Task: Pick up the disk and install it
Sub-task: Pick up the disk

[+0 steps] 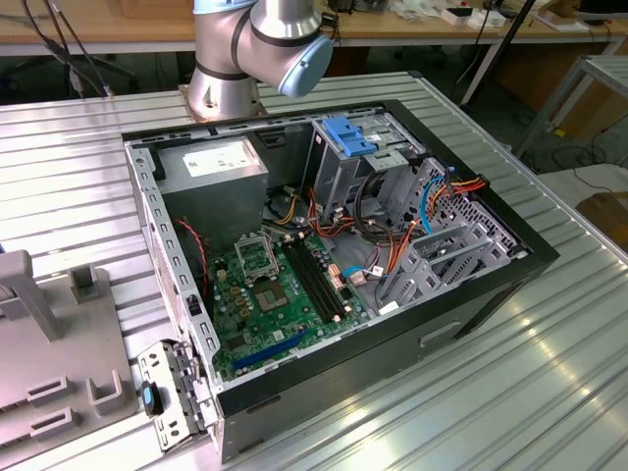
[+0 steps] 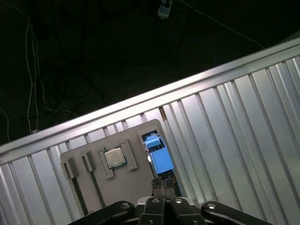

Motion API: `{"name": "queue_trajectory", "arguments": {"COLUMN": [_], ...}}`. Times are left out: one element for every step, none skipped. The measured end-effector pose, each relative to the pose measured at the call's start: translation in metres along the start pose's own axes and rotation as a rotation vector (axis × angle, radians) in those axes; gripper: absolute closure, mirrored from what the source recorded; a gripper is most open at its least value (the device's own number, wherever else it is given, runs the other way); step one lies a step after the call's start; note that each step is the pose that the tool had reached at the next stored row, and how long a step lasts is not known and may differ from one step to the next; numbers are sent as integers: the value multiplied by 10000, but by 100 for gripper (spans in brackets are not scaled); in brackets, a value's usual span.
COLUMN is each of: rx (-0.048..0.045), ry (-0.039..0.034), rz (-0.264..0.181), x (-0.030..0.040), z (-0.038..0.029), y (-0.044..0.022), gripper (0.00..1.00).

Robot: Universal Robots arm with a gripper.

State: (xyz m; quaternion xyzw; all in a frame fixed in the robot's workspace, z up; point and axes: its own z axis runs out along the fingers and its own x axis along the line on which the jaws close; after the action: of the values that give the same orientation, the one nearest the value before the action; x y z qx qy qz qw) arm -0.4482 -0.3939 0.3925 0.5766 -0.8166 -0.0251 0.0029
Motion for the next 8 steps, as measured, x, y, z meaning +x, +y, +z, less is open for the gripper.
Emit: {"name": "queue_trajectory", "arguments": {"rx": [-3, -6, -9, -11, -19, -22, -25, -27], "ry": [5, 11, 17, 22, 34, 40, 46, 50], "rz": [-129, -241, -378, -481, -772, -904, -1012, -1136], "x": [0, 0, 0, 0, 0, 0, 0, 0], "z": [0, 0, 0, 0, 0, 0, 0, 0], "y": [0, 0, -1, 0, -1, 0, 0, 0], "gripper": [89, 89, 89, 89, 89, 89, 89, 89]}}
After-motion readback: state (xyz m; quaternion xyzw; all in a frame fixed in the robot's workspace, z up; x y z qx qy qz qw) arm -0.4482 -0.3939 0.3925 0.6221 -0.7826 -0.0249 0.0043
